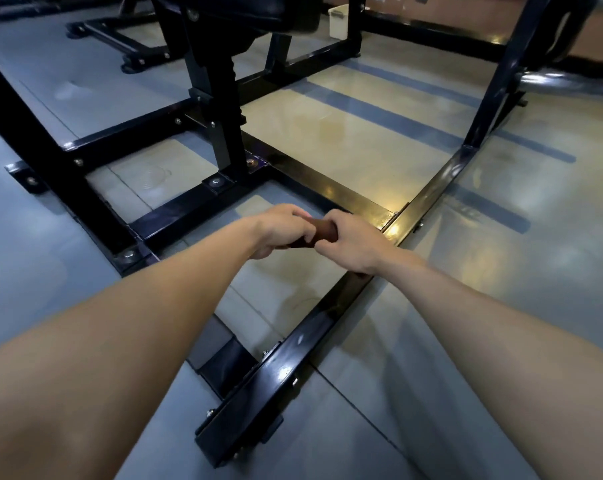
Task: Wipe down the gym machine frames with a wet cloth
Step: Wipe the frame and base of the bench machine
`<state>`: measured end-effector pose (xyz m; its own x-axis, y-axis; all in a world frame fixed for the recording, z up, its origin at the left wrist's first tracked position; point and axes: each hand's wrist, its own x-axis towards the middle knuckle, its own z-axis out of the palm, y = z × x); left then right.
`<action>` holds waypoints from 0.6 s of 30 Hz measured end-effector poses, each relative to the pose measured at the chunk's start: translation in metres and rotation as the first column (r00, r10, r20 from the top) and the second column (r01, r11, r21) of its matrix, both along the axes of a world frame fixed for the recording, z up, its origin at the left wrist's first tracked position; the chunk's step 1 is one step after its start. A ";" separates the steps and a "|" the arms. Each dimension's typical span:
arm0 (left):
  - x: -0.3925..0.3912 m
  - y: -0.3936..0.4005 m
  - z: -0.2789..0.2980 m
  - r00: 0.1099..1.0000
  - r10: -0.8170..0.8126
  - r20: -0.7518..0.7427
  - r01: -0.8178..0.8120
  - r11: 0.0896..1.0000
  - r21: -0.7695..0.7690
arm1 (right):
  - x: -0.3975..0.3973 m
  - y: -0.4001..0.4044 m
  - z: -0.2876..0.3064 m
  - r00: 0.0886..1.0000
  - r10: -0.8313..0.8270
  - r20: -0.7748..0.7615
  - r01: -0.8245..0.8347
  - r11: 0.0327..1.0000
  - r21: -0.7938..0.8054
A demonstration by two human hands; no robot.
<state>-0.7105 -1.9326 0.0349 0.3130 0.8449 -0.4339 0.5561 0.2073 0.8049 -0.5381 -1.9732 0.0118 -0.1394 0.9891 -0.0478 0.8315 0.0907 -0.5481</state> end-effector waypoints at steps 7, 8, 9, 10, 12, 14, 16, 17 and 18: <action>-0.014 -0.031 -0.006 0.991 -0.037 -0.131 0.058 0.985 0.165 | -0.011 0.007 -0.019 0.985 0.124 -0.118 -0.161 0.905 -0.393; -0.014 -0.042 -0.002 0.990 -0.019 -0.141 0.046 0.980 0.193 | -0.016 0.002 -0.018 0.983 0.120 -0.142 -0.168 0.897 -0.409; -0.016 -0.054 -0.002 0.988 0.016 -0.152 0.017 0.976 0.216 | -0.021 -0.004 -0.017 0.977 0.098 -0.192 -0.171 0.894 -0.415; -0.019 -0.065 -0.003 0.987 0.070 -0.145 -0.036 0.974 0.222 | -0.026 -0.010 -0.017 0.969 0.066 -0.238 -0.163 0.894 -0.417; -0.025 -0.085 -0.007 0.979 0.196 -0.052 -0.188 0.973 0.133 | -0.039 -0.024 -0.014 0.955 0.038 -0.295 -0.155 0.910 -0.385; -0.030 -0.098 -0.007 0.929 0.361 0.082 -0.364 0.931 0.020 | -0.054 -0.030 -0.013 0.945 0.042 -0.323 -0.154 0.932 -0.329; -0.034 -0.097 -0.010 0.825 0.537 0.177 -0.533 0.843 -0.075 | -0.067 -0.029 -0.013 0.947 0.041 -0.317 -0.145 0.939 -0.312; -0.038 -0.095 -0.016 0.764 0.612 0.204 -0.600 0.791 -0.125 | -0.074 -0.026 -0.013 0.961 0.064 -0.270 -0.145 0.946 -0.290; -0.043 -0.091 -0.023 0.716 0.659 0.228 -0.637 0.752 -0.173 | -0.079 -0.022 -0.011 0.979 0.120 -0.165 -0.157 0.960 -0.233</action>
